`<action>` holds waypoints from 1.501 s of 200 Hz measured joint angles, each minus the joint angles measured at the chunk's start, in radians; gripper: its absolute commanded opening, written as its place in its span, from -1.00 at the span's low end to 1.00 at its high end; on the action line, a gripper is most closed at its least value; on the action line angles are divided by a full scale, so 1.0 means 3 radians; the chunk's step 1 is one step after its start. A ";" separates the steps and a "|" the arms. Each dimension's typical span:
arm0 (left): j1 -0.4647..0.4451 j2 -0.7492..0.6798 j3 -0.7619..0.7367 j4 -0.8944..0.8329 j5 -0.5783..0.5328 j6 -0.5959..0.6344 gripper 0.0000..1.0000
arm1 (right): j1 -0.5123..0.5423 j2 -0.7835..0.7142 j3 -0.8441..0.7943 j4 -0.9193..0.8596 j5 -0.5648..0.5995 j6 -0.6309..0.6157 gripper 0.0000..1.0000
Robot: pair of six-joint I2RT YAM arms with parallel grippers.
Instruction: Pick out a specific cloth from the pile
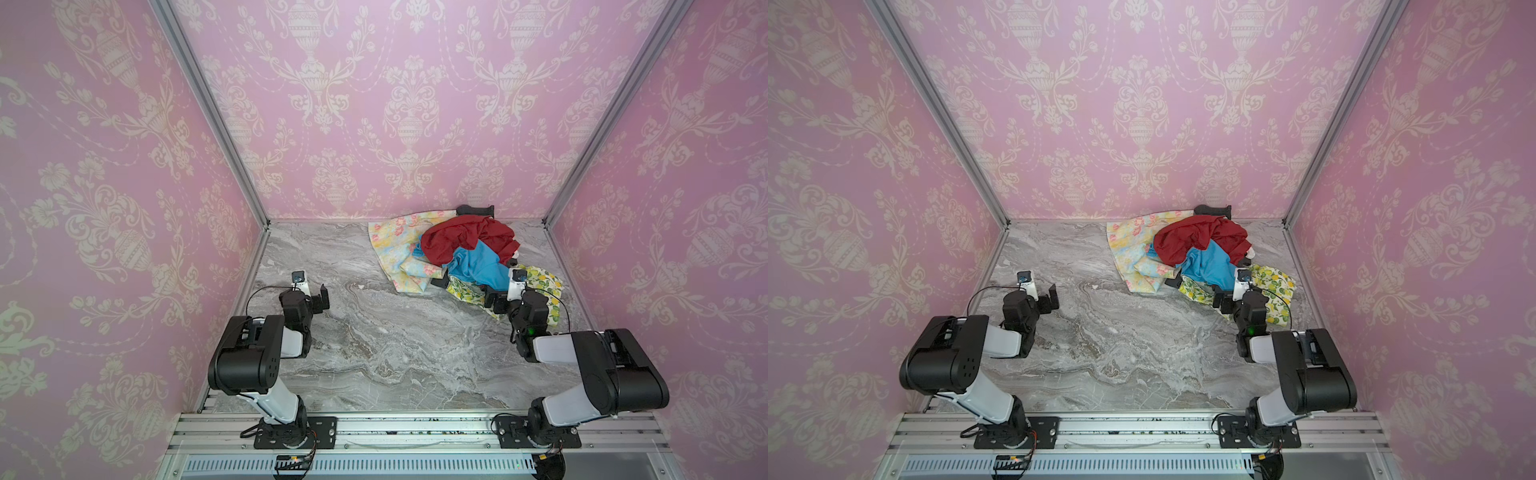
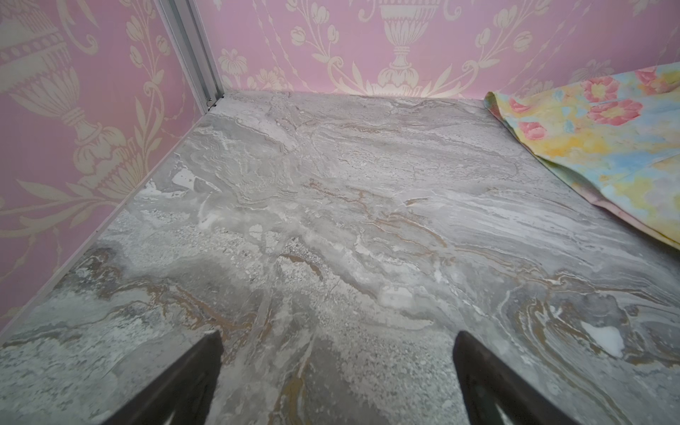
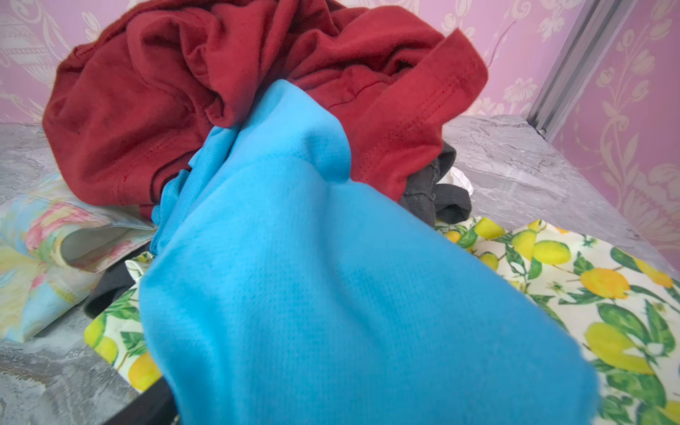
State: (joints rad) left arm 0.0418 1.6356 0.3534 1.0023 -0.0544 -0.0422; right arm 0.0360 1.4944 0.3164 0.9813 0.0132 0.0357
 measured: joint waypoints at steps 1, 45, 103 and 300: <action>0.0000 0.0000 0.0000 -0.0001 0.0000 0.0000 0.99 | 0.0000 -0.0004 0.0000 0.0000 0.0006 0.0000 1.00; 0.0000 -0.0001 0.0000 -0.0003 0.0001 0.0003 0.99 | 0.0047 -0.0210 -0.0009 -0.0066 0.0127 -0.0036 1.00; -0.0033 -0.0177 0.0136 -0.0384 -0.0055 0.0003 0.99 | 0.0155 -0.0642 0.0011 -0.0559 0.0398 -0.0036 1.00; -0.0758 -0.1035 0.1743 -0.2860 -0.0430 -0.0198 0.99 | 0.0259 -0.1410 0.1937 -0.3700 0.0907 0.0493 1.00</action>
State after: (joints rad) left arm -0.1856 1.3251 0.8764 0.1444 -0.1833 -0.1017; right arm 0.1139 1.0714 0.8974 -0.1287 0.2852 0.1837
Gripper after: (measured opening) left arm 0.994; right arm 0.999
